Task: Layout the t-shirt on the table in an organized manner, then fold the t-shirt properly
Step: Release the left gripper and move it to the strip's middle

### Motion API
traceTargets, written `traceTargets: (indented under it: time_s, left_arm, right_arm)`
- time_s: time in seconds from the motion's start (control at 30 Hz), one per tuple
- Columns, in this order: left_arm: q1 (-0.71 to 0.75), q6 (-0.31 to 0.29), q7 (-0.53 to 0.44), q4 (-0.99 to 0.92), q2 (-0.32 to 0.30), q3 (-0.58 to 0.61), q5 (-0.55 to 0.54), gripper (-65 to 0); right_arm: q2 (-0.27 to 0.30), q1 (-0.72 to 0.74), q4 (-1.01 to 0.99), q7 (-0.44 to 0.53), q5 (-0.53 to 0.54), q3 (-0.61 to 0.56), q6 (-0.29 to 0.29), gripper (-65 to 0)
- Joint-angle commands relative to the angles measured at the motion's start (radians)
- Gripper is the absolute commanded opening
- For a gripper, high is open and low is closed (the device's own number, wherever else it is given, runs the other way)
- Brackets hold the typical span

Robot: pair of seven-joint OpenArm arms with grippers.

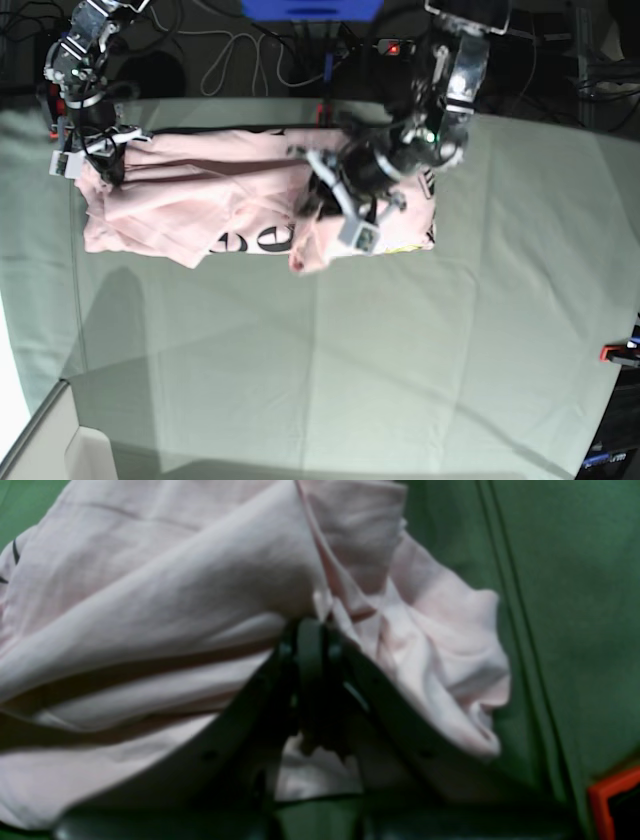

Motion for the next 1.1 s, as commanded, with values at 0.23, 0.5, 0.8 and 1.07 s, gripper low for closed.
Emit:
traceTargets:
  time_s: [0.23,0.5,0.8,1.07]
  left_arm:
    - [-0.038,-0.006,0.001,-0.088,0.014,0.002,-0.006,-64.9]
    - [-0.029,-0.009,0.001,-0.096,0.011,0.004,-0.012,-36.8]
    - [-0.027,-0.012,0.001,-0.072,0.004,0.062,-0.014,-17.2]
    - [-0.012,-0.012,-0.002,0.022,-0.009,0.102,-0.014,-13.5]
  right_arm:
    - [0.009,0.003,0.017,0.018,0.008,0.003,-0.004,-65.0]
    - [0.004,-0.006,0.106,0.018,0.014,0.006,-0.004,-43.8]
    - [-0.074,-0.017,0.310,0.016,0.014,0.046,-0.004,-34.1]
    - [-0.074,-0.027,0.319,0.016,0.008,-0.059,-0.004,-34.4]
